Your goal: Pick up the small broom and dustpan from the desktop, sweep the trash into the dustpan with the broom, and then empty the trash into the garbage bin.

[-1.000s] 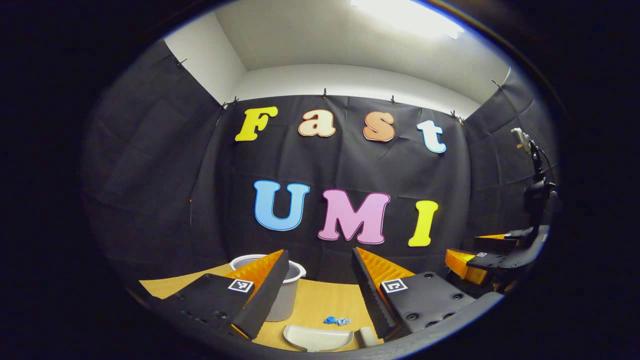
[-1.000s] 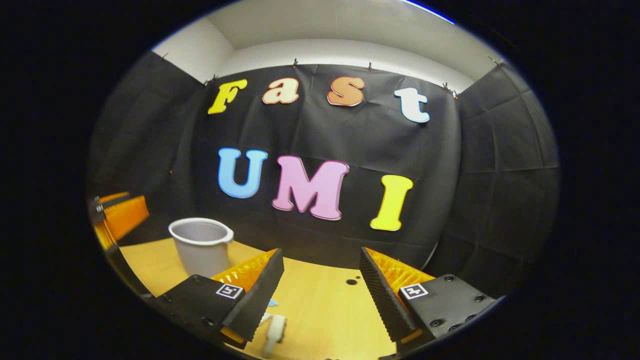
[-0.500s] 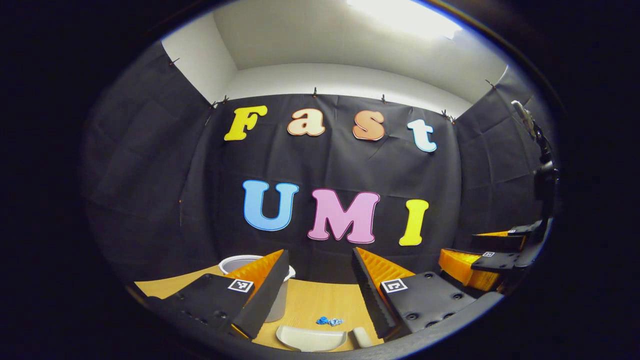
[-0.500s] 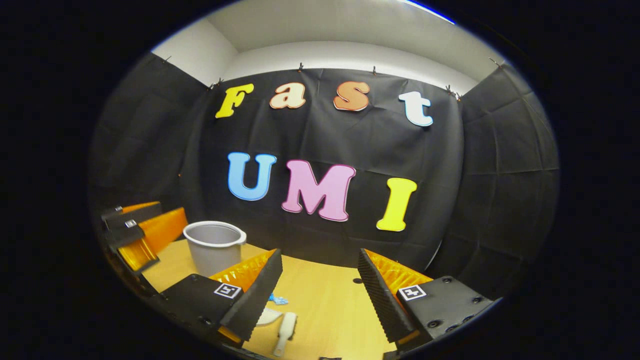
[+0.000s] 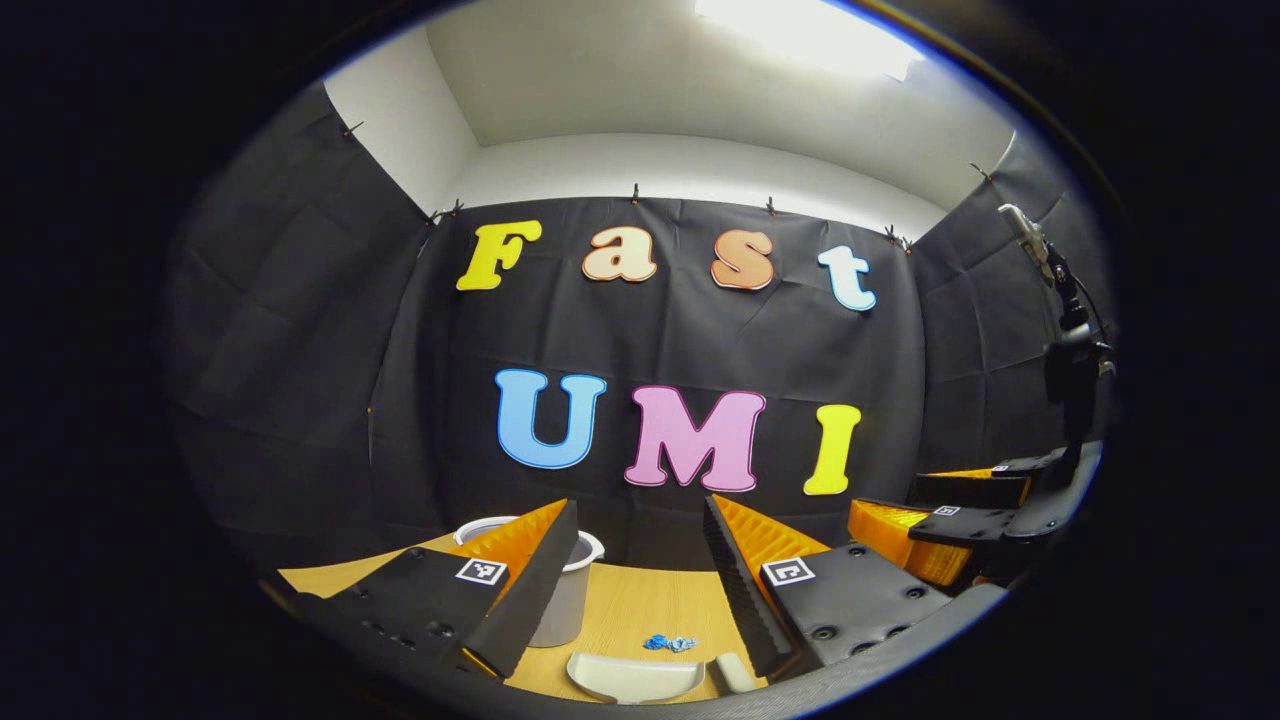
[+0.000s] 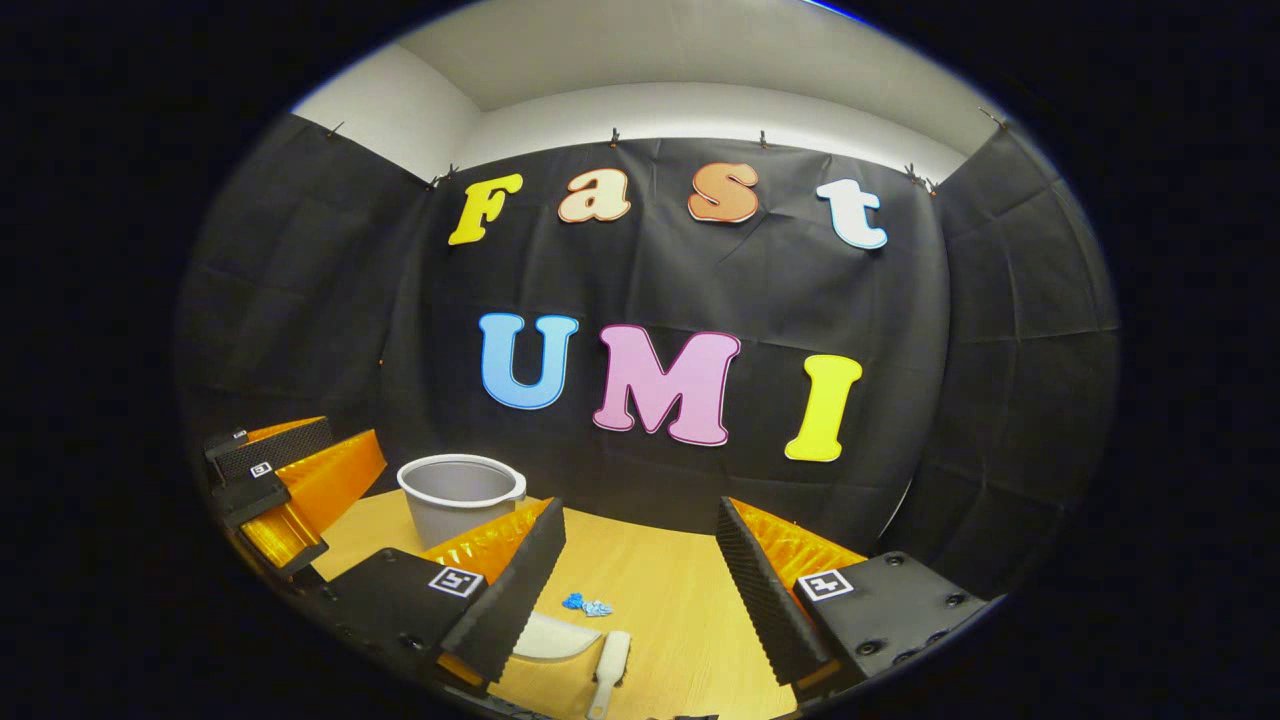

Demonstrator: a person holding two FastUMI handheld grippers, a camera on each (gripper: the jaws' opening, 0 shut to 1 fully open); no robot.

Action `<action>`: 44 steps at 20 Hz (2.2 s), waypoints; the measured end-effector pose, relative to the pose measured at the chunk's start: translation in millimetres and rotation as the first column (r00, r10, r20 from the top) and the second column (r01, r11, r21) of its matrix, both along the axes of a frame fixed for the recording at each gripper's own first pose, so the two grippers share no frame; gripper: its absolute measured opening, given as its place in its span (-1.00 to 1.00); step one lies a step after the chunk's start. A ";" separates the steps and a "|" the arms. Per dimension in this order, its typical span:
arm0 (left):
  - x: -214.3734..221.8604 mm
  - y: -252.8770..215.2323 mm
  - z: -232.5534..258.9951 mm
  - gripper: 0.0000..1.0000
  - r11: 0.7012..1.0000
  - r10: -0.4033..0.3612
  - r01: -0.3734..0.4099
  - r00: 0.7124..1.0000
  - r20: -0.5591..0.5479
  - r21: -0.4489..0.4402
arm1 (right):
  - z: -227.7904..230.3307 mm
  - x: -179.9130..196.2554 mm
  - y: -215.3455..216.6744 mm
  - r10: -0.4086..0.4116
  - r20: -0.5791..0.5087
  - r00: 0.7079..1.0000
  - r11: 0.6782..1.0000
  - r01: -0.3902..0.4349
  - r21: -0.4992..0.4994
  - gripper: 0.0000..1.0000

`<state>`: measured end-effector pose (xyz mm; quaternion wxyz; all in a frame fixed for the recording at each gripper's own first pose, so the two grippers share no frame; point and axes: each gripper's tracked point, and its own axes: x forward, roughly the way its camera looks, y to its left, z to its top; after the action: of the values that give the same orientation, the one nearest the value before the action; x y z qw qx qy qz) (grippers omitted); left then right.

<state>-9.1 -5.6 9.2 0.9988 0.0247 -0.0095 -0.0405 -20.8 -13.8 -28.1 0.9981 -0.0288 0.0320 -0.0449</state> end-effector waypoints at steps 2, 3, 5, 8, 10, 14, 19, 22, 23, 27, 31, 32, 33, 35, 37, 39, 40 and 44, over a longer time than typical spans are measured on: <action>-1.8 2.9 -4.5 0.51 1.000 0.014 -0.014 1.000 -0.013 0.005 | -1.9 -0.7 8.9 0.028 -0.002 1.000 1.000 -0.028 -0.001 0.96; -4.6 5.2 -4.9 0.51 1.000 0.025 -0.025 1.000 -0.017 0.005 | -1.2 -1.3 11.3 0.041 -0.002 0.999 0.999 -0.041 0.002 0.95; -9.6 0.5 -0.6 0.51 1.000 0.024 -0.024 1.000 -0.008 -0.002 | 6.1 -2.6 9.5 0.050 0.021 0.999 0.999 -0.049 -0.002 0.96; -10.2 -10.4 5.9 0.51 0.999 0.019 -0.019 1.000 0.004 0.040 | 12.8 -5.0 -3.1 0.043 0.061 0.997 0.999 -0.044 0.025 0.95; -12.9 -25.1 13.1 0.51 0.998 0.004 -0.005 1.000 0.020 0.061 | 9.0 -4.7 -15.9 0.033 0.061 0.998 0.999 -0.036 0.038 0.95; -10.7 -54.3 10.2 0.48 0.997 -0.005 0.004 1.000 0.002 0.074 | 7.8 -7.6 -46.9 0.015 0.061 0.998 0.998 -0.019 0.058 0.95; -11.8 -76.3 3.0 0.52 0.999 0.006 -0.005 0.999 -0.037 0.047 | -13.6 0.7 -67.6 0.039 0.018 0.999 0.996 -0.040 0.076 0.94; -11.8 -76.6 11.0 0.55 0.999 0.031 -0.031 0.999 -0.008 0.023 | -14.9 11.0 -67.7 0.079 0.027 0.997 0.995 -0.081 0.066 0.96; -10.3 -75.2 11.8 0.55 0.999 0.038 -0.038 0.999 0.001 0.035 | -13.6 13.7 -66.8 0.090 0.042 0.995 0.994 -0.092 0.060 0.96; 3.4 -78.9 6.7 0.59 0.996 0.005 -0.008 1.000 0.028 0.088 | -12.4 16.5 -77.9 0.060 0.056 0.997 0.996 -0.064 0.062 0.96; 39.7 -101.1 -4.4 0.59 0.987 -0.147 0.147 0.989 -0.003 0.060 | -7.8 11.9 -97.8 -0.068 0.028 0.997 0.998 0.068 0.008 0.94; 49.6 -101.3 -8.6 0.59 0.983 -0.177 0.177 0.984 -0.022 0.054 | -7.6 10.6 -94.1 -0.091 0.029 0.995 0.996 0.090 0.024 0.95; 59.0 -99.4 -8.8 0.58 0.979 -0.199 0.200 0.980 -0.021 0.037 | -2.2 11.2 -91.5 -0.104 0.051 0.993 0.994 0.103 0.035 0.96; 73.0 -94.7 -10.4 0.60 0.978 -0.210 0.210 0.976 -0.052 -0.014 | -1.0 17.0 -89.1 -0.139 0.034 0.990 0.990 0.139 0.009 0.95; 78.8 -92.0 -23.3 0.59 0.973 -0.226 0.221 0.971 -0.080 -0.064 | -1.7 17.7 -90.1 -0.174 0.044 0.984 0.985 0.174 0.008 0.97; 85.9 -78.2 -38.9 0.59 0.979 -0.202 0.195 0.971 -0.125 -0.065 | -8.7 21.9 -82.7 -0.178 0.010 0.984 0.984 0.178 0.001 0.96; 88.2 -73.5 -47.1 0.60 0.980 -0.199 0.192 0.968 -0.152 -0.056 | -8.9 22.8 -82.9 -0.182 0.009 0.983 0.983 0.182 -0.013 0.95; 95.8 -58.0 -44.9 0.60 0.982 -0.186 0.182 0.971 -0.151 -0.040 | -10.7 24.8 -79.5 -0.188 -0.002 0.982 0.982 0.188 -0.001 0.95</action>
<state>86.8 -63.6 -35.8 0.9887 0.0077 0.0651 -0.1346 4.0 -93.4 -38.8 0.9893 -0.0263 0.0357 -0.1387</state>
